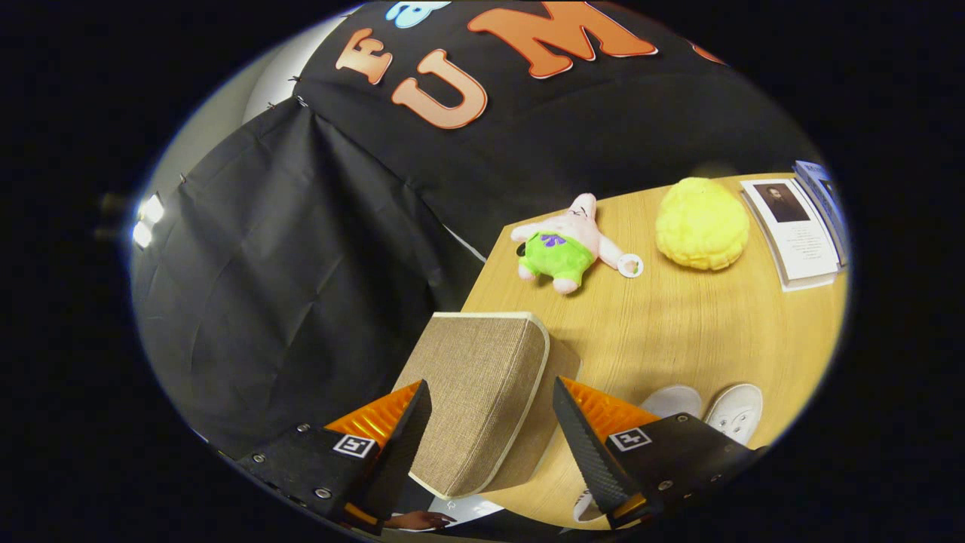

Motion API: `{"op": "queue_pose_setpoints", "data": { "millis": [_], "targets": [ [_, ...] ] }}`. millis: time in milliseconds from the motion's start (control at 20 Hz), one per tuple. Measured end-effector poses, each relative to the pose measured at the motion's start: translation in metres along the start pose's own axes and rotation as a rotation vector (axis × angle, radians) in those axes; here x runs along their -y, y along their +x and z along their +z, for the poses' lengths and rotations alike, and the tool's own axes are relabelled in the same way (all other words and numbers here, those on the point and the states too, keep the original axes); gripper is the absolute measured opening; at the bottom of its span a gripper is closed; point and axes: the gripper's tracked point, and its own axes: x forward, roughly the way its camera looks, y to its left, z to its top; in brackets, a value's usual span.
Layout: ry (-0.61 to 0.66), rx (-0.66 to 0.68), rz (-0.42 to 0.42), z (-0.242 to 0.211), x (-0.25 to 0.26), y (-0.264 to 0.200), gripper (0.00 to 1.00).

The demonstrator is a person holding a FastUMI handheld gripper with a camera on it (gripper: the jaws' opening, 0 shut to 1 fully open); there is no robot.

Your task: Open the storage box then place both shoes into the box .Put the left shoe in first, then the right shoe, with the right side of both shoes facing outward in a uniform manner.

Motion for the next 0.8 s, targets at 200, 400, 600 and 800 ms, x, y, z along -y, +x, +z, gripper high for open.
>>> {"op": "queue_pose_setpoints", "data": {
  "millis": [200,400,600,800],
  "targets": [
    [0.066,-0.083,0.01,-0.039,0.011,0.023,0.97],
    [0.105,-0.12,0.045,-0.061,0.007,0.04,0.97],
    [0.195,-0.137,0.118,-0.073,0.003,0.056,0.97],
    [0.333,-0.156,0.2,-0.078,-0.001,0.059,0.97]
  ]
}}
